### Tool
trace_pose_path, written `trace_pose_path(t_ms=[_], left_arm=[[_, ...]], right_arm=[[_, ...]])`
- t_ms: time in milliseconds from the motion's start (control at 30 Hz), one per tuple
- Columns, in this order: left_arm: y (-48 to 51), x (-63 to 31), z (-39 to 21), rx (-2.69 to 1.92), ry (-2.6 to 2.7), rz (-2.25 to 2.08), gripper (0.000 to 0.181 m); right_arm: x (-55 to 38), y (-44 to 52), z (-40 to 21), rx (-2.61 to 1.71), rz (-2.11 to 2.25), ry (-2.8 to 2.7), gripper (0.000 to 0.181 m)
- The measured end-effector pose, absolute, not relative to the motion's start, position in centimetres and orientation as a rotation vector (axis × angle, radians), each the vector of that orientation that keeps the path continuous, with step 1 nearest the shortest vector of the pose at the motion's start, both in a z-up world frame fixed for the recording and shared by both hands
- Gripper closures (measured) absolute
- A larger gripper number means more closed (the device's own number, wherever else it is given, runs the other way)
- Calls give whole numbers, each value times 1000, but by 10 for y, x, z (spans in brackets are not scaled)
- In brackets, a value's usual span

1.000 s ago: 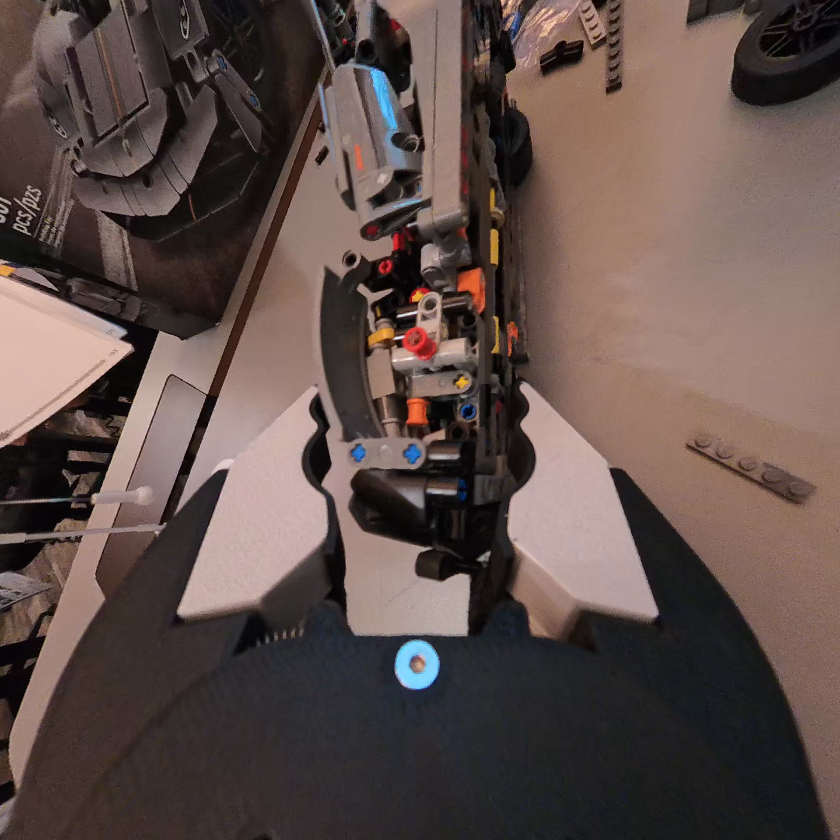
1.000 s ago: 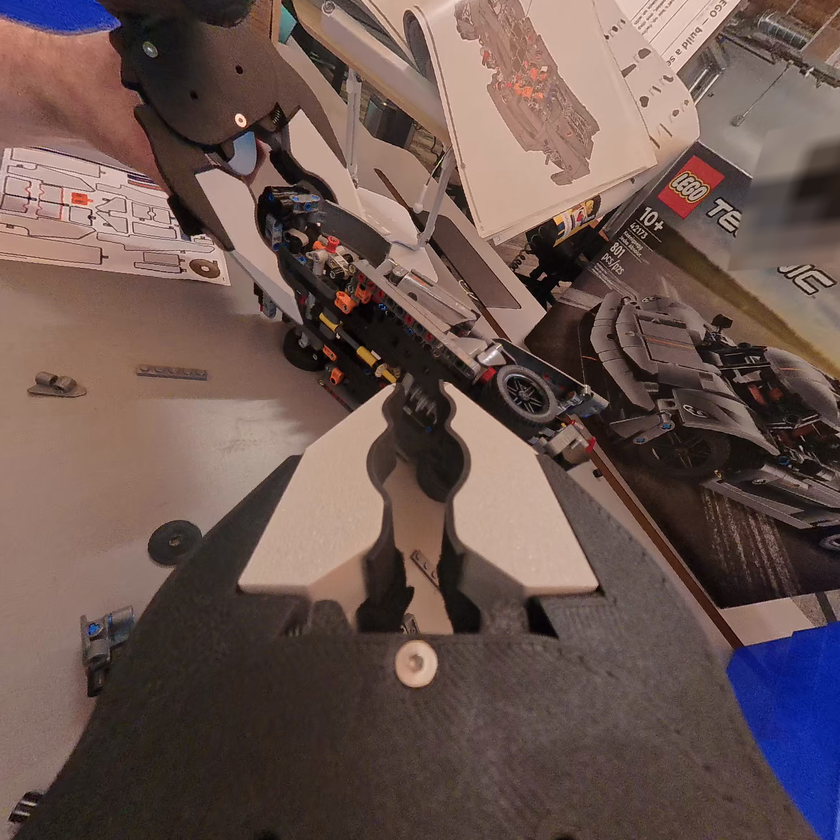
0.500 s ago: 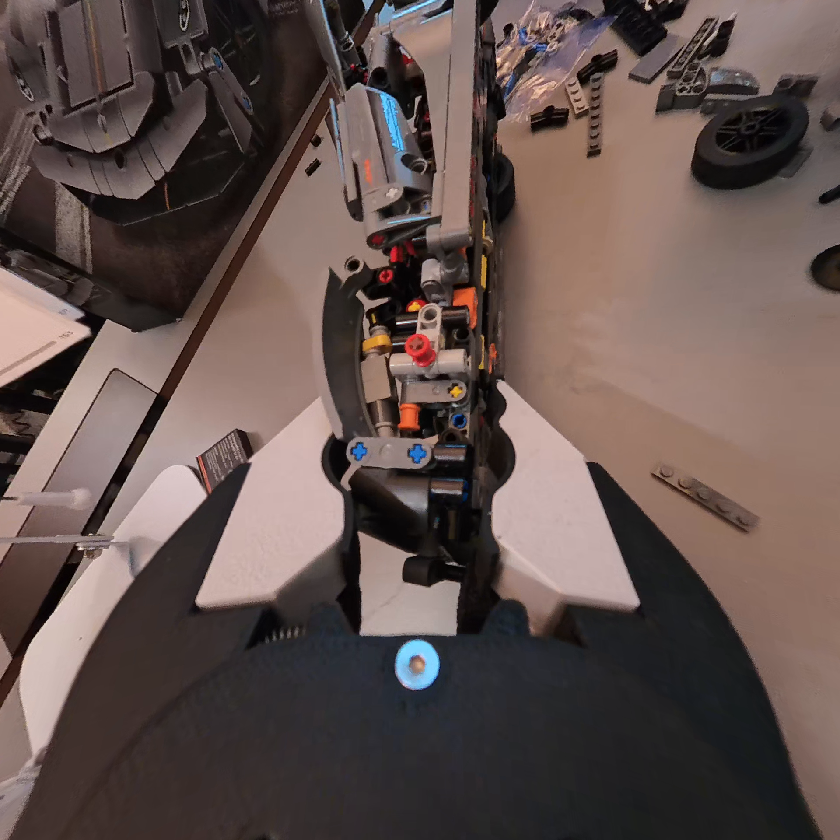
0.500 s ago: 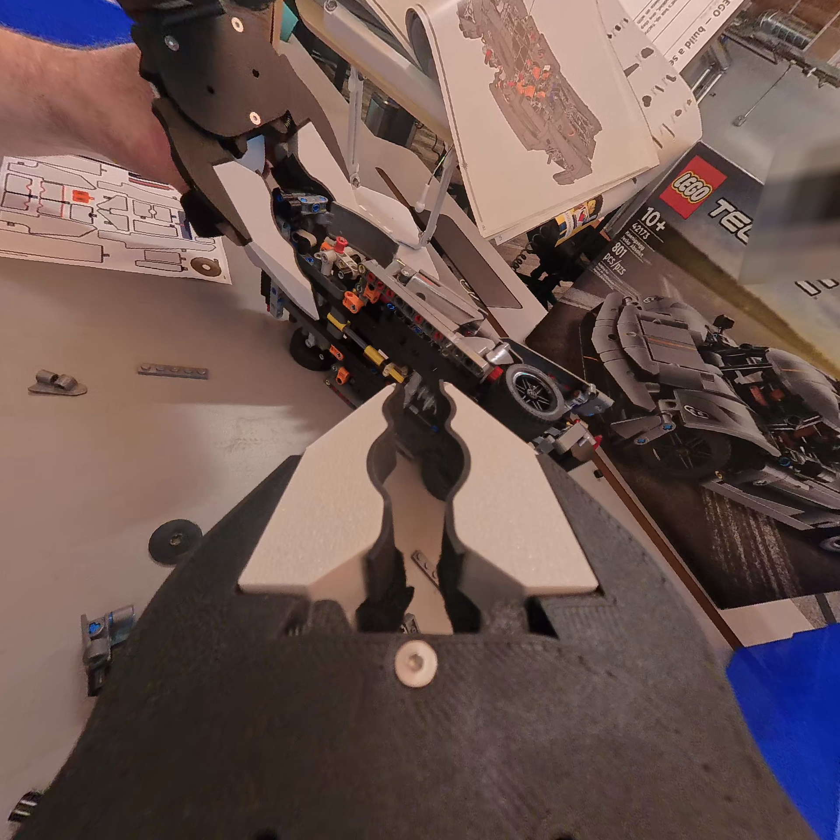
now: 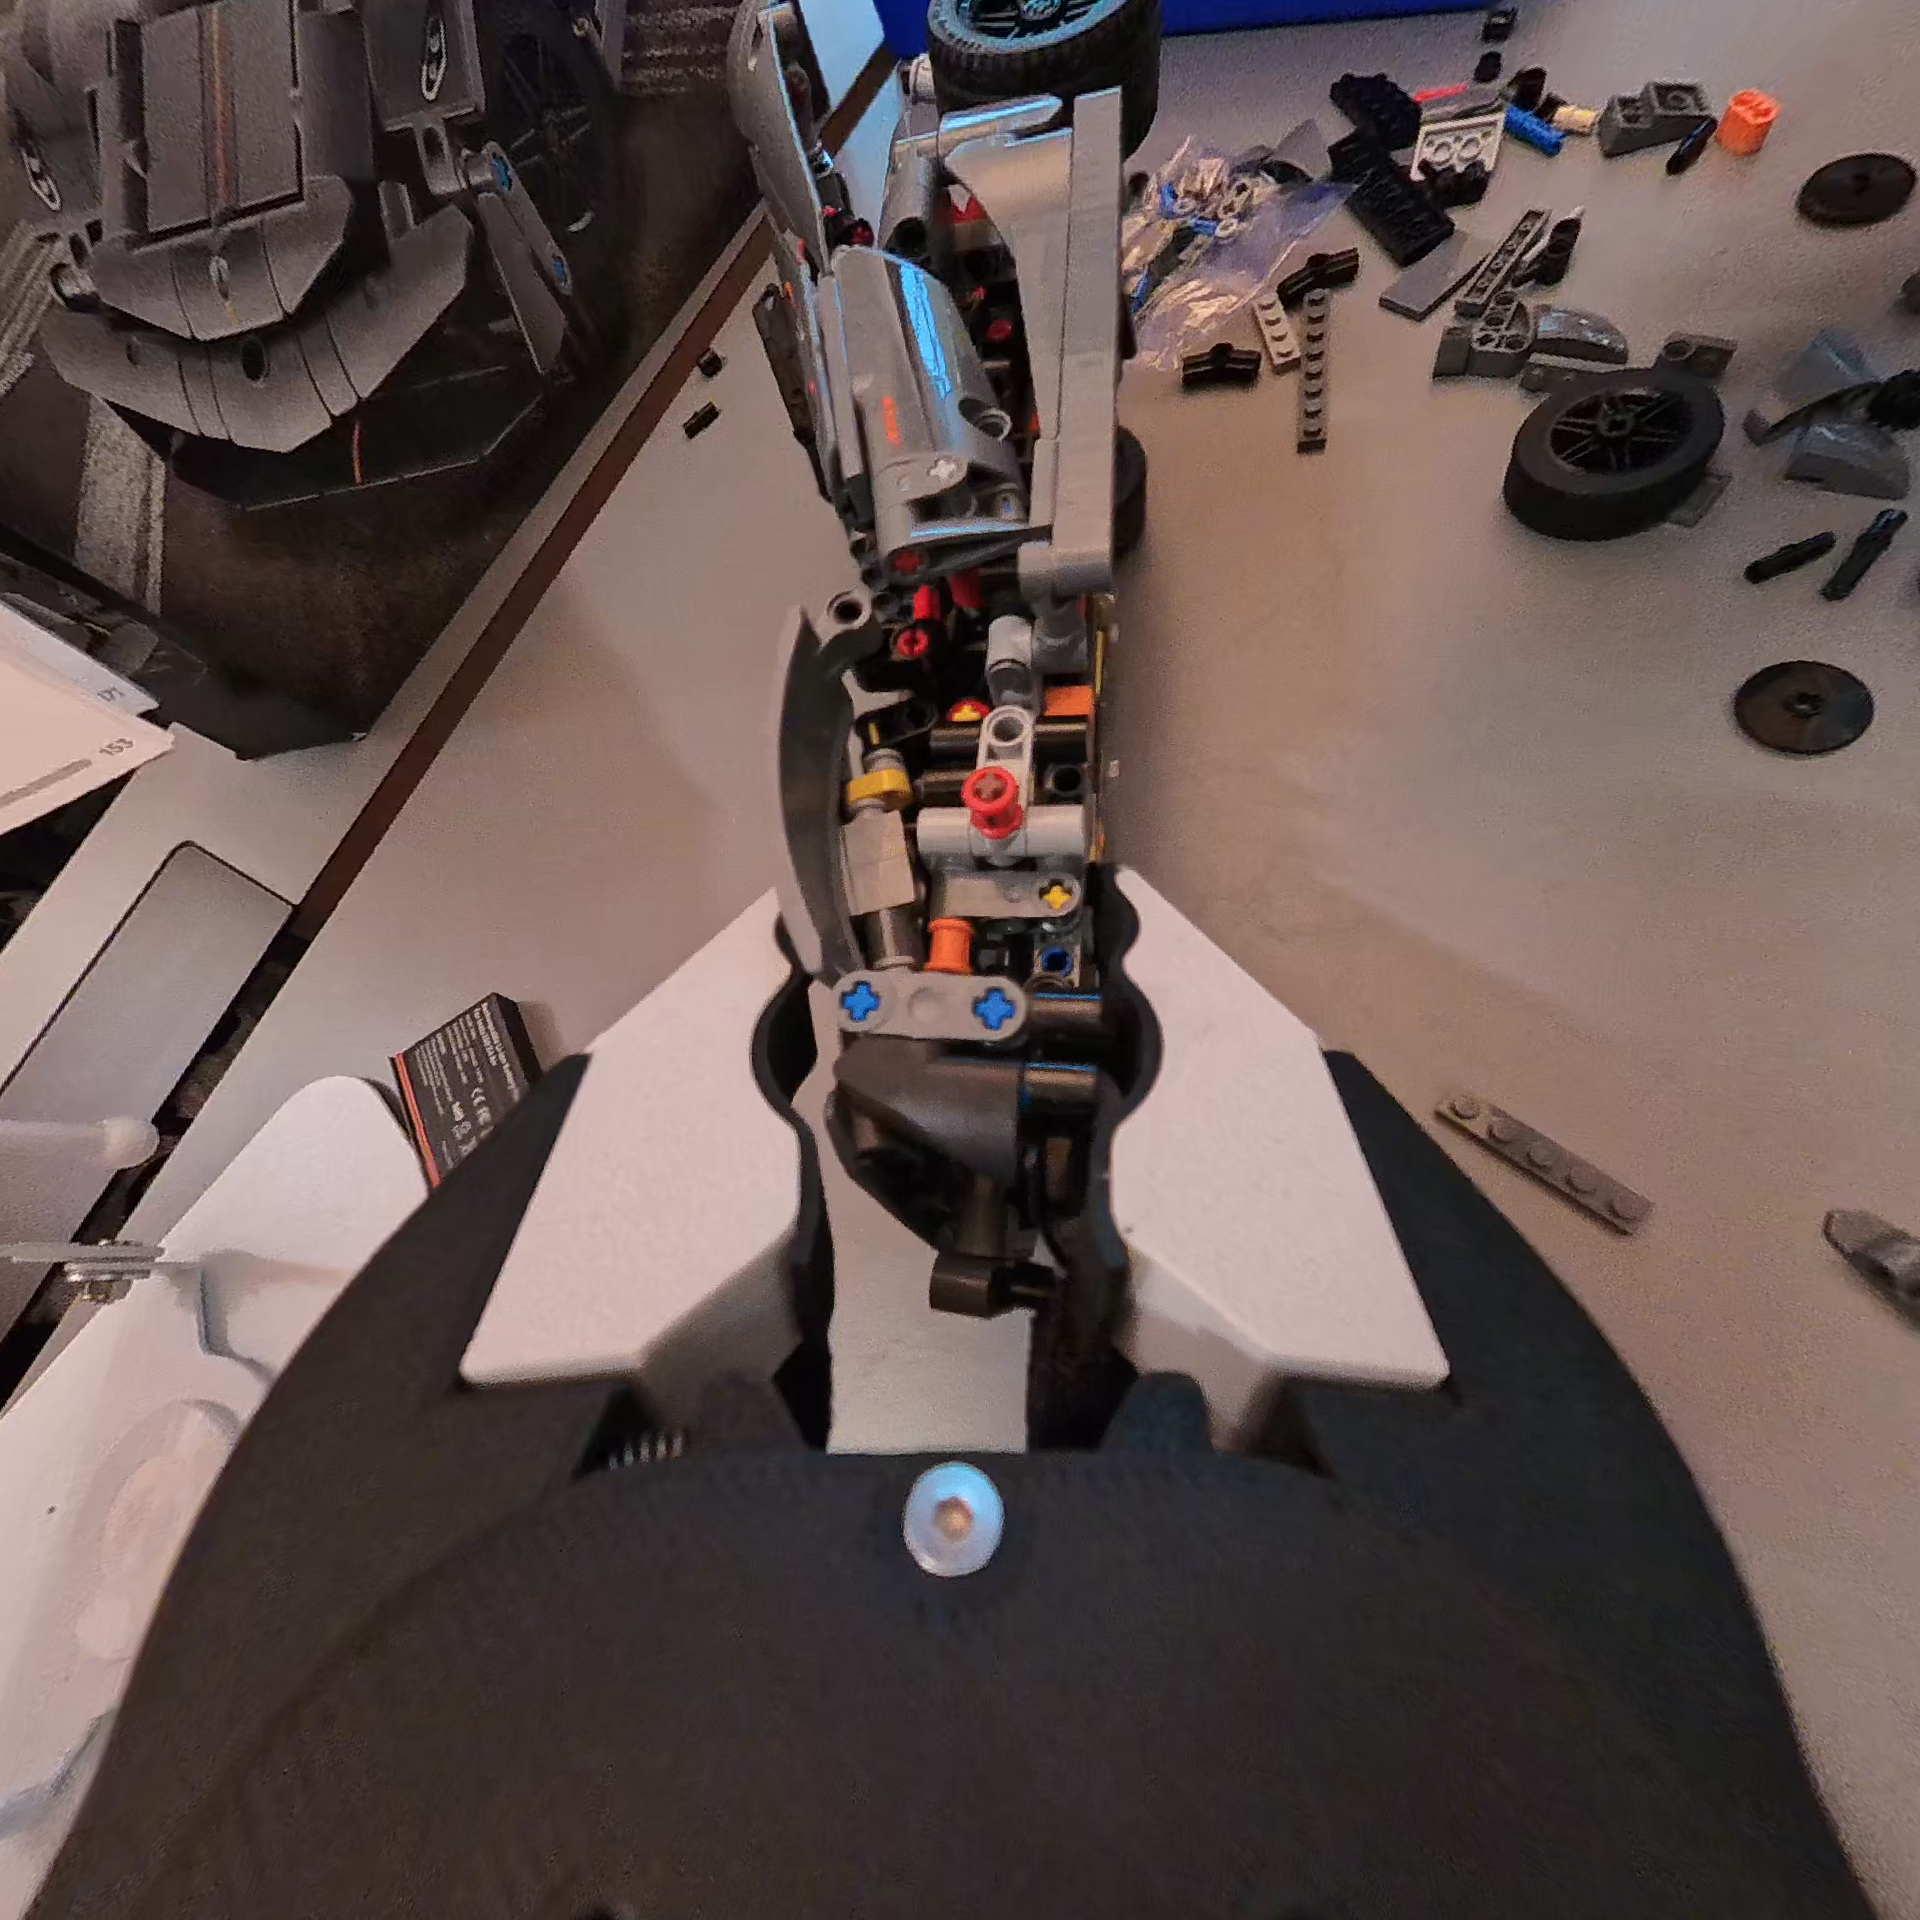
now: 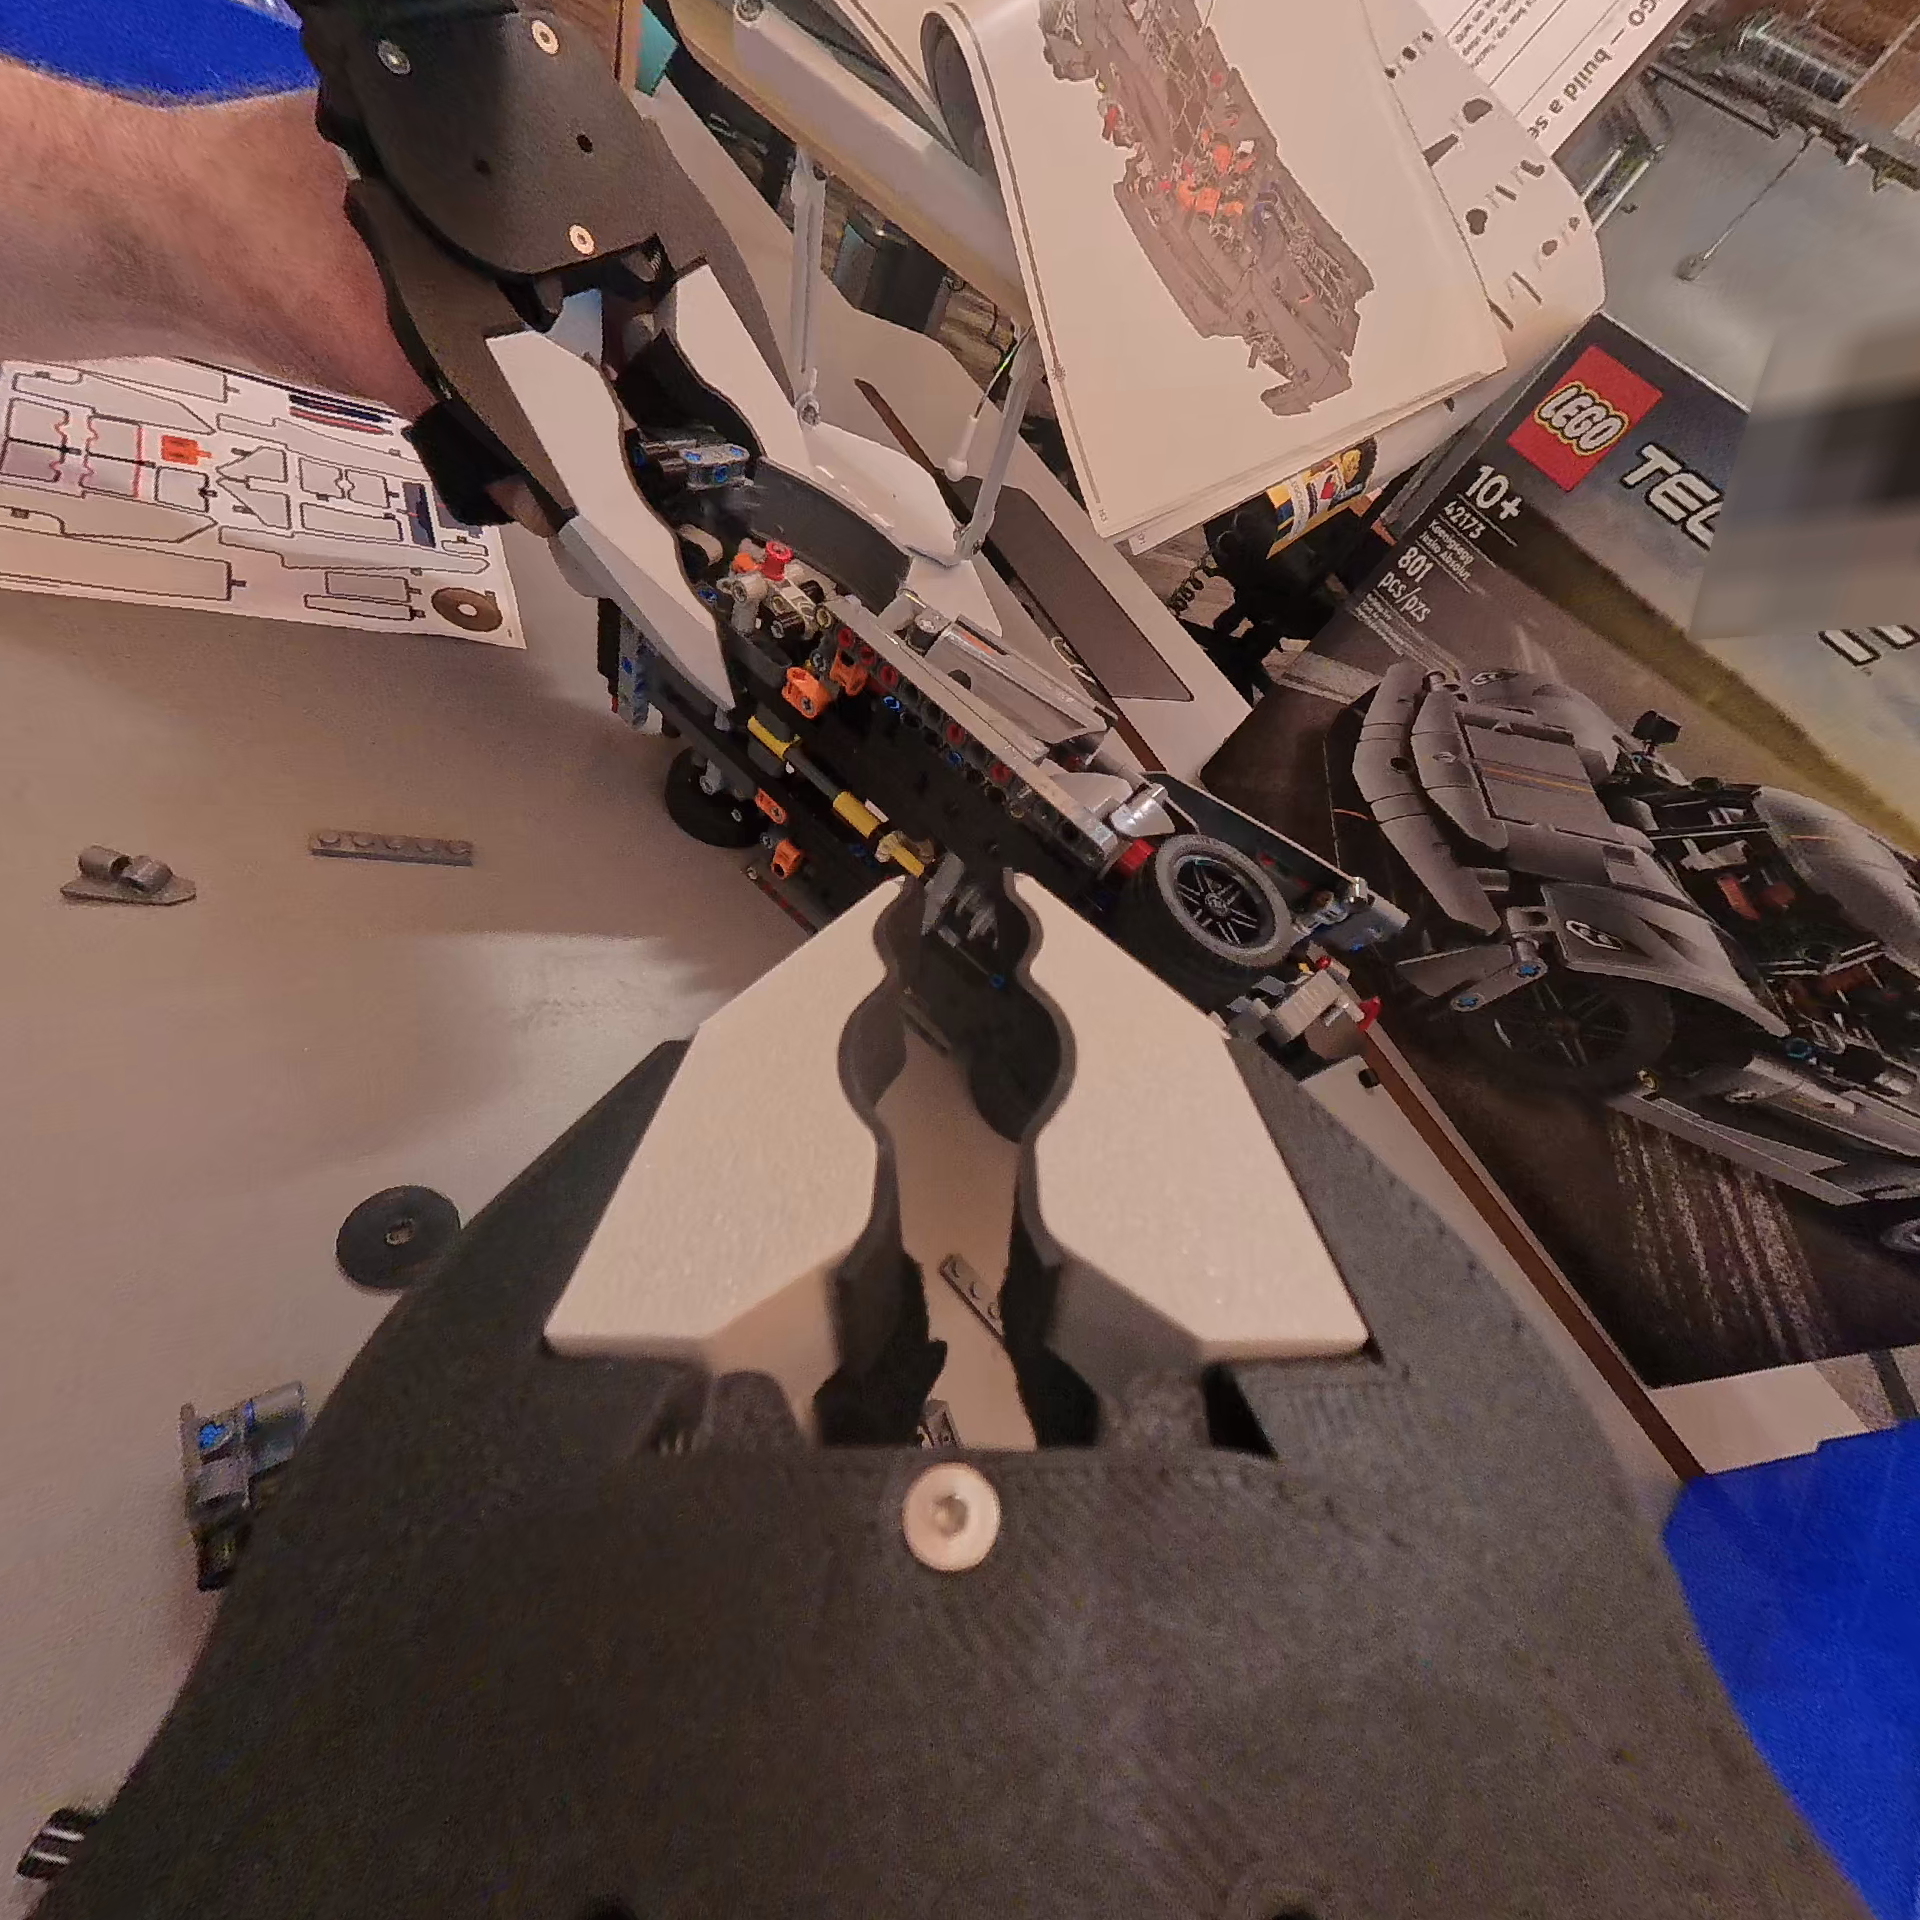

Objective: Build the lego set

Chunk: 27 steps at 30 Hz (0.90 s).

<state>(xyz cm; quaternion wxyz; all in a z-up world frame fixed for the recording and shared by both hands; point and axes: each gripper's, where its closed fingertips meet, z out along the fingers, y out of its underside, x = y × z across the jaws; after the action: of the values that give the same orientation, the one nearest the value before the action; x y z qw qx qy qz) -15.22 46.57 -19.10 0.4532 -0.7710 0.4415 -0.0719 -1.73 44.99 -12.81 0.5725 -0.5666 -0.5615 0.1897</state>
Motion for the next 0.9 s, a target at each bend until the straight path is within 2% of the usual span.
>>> trace_pose_path(t_ms=[133, 200, 433, 900], left_arm=[[466, -157, -200, -1911, 1152, -74, 113], [469, -158, -200, -1880, 1162, 2, 121], [469, -156, -200, -1919, 1124, -67, 130], [469, -156, -201, -1923, 1123, -94, 128]], right_arm=[[-17, 451, -129, -1332, 447, -1315, 169], [-17, 451, -129, -1333, 446, -1317, 169], [-17, 451, -129, -1334, 446, -1317, 169], [-14, 455, -127, -1340, 458, -1298, 169]])
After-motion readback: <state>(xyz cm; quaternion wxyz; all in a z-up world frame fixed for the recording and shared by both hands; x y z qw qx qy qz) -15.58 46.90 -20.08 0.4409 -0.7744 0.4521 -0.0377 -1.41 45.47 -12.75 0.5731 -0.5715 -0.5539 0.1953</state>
